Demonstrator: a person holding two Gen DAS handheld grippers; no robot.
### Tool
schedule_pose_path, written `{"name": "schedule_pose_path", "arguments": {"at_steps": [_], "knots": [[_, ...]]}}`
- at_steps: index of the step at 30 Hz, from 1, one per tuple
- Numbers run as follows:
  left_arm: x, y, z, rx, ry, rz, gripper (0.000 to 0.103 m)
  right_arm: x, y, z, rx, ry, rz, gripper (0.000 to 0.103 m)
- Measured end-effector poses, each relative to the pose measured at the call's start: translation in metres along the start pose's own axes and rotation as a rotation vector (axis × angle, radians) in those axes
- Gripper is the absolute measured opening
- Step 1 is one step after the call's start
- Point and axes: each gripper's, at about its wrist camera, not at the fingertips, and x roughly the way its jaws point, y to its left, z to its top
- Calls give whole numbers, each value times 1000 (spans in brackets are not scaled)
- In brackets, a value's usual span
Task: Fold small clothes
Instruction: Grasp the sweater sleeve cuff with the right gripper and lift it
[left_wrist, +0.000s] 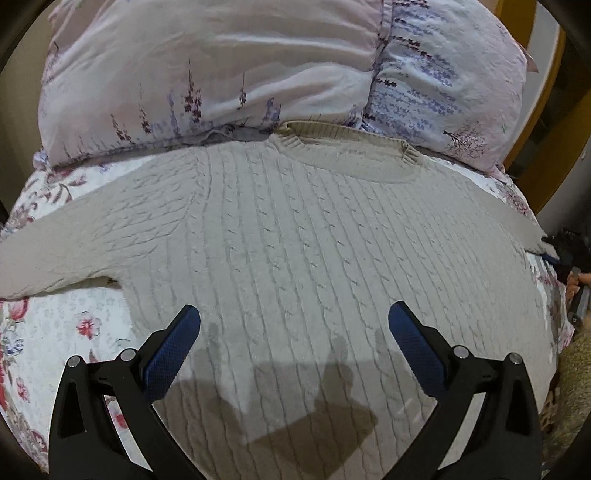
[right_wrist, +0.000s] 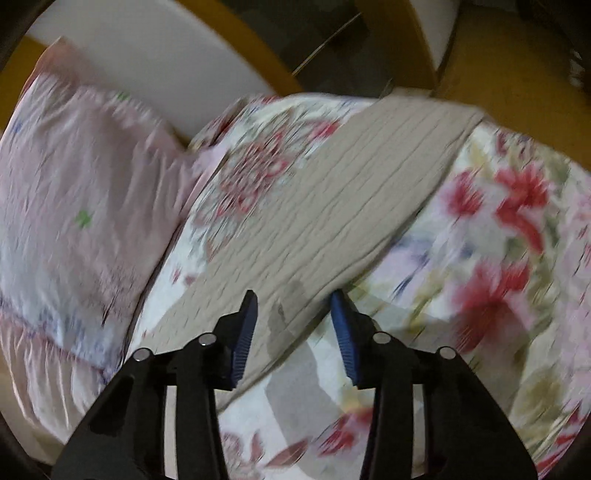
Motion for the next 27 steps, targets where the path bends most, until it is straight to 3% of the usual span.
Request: {"name": "schedule_pose_path", "arguments": {"at_steps": [3,5,8,13,15,20,24,27], "knots": [[4,3,5,-20,-11,-19,102,-3,-13,13,35,-48,-36,29],[6,4,8,-25,-27,-21,102,-1,-13,14,19,-57,-62,15],[8,5,12,-19,-55,-21,102,-2,-5,12,-37,-76,-90,9],[14,5,16,3,-43,-32,102,-24,38,3,-190,-190,-83,7],[14,5,15,14,-63,-13,102,-37,65,-4,-274,-223,-45,7],[14,-1,16,56,-104,155,102,-62,136,-46,-464,-220,123,7],[18,1,17,49,-86,171,102,-65,201,-117,-666,-100,298,7],[21,4,16,14,-63,144,102,-47,229,-168,-782,25,347,7]]}}
